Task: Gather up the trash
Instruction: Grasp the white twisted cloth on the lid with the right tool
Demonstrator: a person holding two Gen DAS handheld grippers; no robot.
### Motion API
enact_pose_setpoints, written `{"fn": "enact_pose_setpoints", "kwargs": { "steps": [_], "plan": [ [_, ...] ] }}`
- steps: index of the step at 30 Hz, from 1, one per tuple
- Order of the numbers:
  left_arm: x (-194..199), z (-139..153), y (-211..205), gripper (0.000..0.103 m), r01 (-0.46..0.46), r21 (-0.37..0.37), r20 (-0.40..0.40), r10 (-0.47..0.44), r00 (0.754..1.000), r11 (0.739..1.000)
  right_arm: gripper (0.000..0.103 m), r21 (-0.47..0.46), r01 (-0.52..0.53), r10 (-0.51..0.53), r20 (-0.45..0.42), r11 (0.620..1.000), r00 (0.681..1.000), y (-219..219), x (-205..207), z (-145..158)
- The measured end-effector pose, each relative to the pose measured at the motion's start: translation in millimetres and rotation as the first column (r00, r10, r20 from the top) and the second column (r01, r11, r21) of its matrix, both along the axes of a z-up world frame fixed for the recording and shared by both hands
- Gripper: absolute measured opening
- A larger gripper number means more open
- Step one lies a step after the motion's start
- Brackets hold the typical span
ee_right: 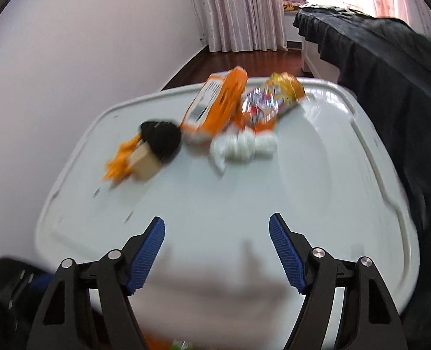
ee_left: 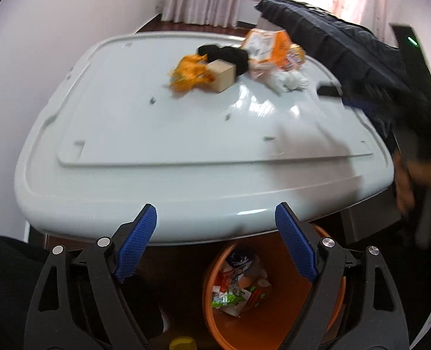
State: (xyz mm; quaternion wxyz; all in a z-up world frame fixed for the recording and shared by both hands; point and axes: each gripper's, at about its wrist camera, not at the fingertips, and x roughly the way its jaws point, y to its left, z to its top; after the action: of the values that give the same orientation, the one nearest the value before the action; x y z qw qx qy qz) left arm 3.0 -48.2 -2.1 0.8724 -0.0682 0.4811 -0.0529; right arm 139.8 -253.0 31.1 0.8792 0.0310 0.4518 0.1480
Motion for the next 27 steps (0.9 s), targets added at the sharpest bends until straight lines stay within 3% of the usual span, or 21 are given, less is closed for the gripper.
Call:
{"fn": "enact_pose_setpoints", "kwargs": {
  "steps": [3,5,6,8,12,20,23,27],
  "plan": [
    [-1,-2,10,0.081,-0.03,-0.041,-0.007,0.03,1.0,0.999,0.078,-0.021,0.002,-0.002,-0.016,1.0,1.0,6,36,-11],
    [-3,2,13,0.081,-0.05,-0.041,0.016,0.051,0.999,0.998,0.078,0.063,0.06,-0.054,-0.089,0.996,0.995,-1,56,-19],
    [-4,5,15,0.081,-0.058,-0.041,0.03,0.059,0.998,0.997,0.078,0.146,0.105,-0.088,-0.119,0.984,0.989,-7,60,-21],
    [-6,7,17,0.081,-0.064,-0.052,0.041,0.066,0.997,0.997,0.078,0.202,0.184,-0.155,-0.152,0.962,0.976,-14,62,-25],
    [-5,7,19,0.081,-0.057,-0.091,0.033,0.06,0.998,0.994,0.067,0.204,0.294,-0.252,-0.208,0.934,0.945,-21,77,-38],
    [-10,10,23,0.081,-0.059,-0.127,0.045,0.065,0.997,0.99,0.067,0.285,0.468,-0.369,-0.337,0.837,0.866,-26,110,-50],
    [-11,9,28,0.081,-0.073,-0.15,0.039,0.08,0.996,0.986,0.067,0.235,0.476,-0.388,-0.338,0.847,0.857,-14,121,-48],
    [-12,10,32,0.081,-0.083,-0.167,0.04,0.091,0.995,0.982,0.066,0.081,0.413,-0.379,-0.274,0.907,0.884,12,130,-45]
  ]
}}
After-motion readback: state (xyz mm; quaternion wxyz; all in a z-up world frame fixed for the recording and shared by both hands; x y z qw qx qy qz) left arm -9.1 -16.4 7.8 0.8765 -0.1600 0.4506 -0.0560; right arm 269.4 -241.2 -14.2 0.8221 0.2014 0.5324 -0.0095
